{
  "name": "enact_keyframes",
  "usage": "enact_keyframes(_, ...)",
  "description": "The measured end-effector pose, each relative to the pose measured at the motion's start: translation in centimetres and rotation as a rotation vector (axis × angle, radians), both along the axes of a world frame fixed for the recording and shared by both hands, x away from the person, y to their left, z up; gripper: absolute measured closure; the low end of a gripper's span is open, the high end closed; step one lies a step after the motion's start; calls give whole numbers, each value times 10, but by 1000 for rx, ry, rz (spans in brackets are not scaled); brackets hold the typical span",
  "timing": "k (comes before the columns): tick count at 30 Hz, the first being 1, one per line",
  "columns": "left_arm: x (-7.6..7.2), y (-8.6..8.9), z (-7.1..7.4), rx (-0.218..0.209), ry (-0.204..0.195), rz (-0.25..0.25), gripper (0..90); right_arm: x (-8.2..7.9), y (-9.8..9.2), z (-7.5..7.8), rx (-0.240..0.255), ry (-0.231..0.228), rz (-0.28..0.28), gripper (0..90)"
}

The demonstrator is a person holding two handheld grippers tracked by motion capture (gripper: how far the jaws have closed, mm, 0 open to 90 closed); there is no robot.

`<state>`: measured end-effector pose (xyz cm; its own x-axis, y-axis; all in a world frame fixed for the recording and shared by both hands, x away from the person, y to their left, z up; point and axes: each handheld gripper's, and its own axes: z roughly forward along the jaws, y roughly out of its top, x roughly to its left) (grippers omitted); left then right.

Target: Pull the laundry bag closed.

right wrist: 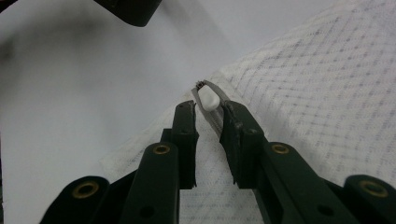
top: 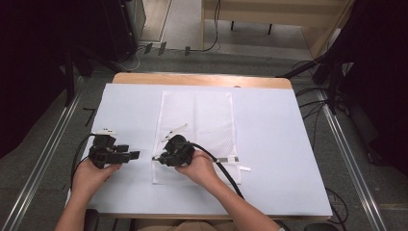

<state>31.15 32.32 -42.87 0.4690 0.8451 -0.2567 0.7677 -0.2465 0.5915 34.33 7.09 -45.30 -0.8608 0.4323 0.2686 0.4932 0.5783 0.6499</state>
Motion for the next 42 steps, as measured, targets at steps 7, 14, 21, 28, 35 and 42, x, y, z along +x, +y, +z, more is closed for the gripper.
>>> enact_keyframes(7,0,0,0,1,-2,-2,383,2,5,-8,9,20,-9,750)
enact_keyframes(14,0,-1,0,1,-3,0,383,1,13,-8,10,17,-9,781)
enact_keyframes(21,0,1,0,-15,3,4,401,4,20,-8,8,51,-14,792)
enact_keyframes(28,-2,1,-3,-47,-16,-42,430,9,26,-10,-6,44,-15,839)
enact_keyframes(35,0,1,-5,-90,18,-62,446,12,25,-9,-19,49,-4,873)
enact_keyframes(42,1,-6,-5,-106,39,-128,400,9,23,0,-11,16,6,874)
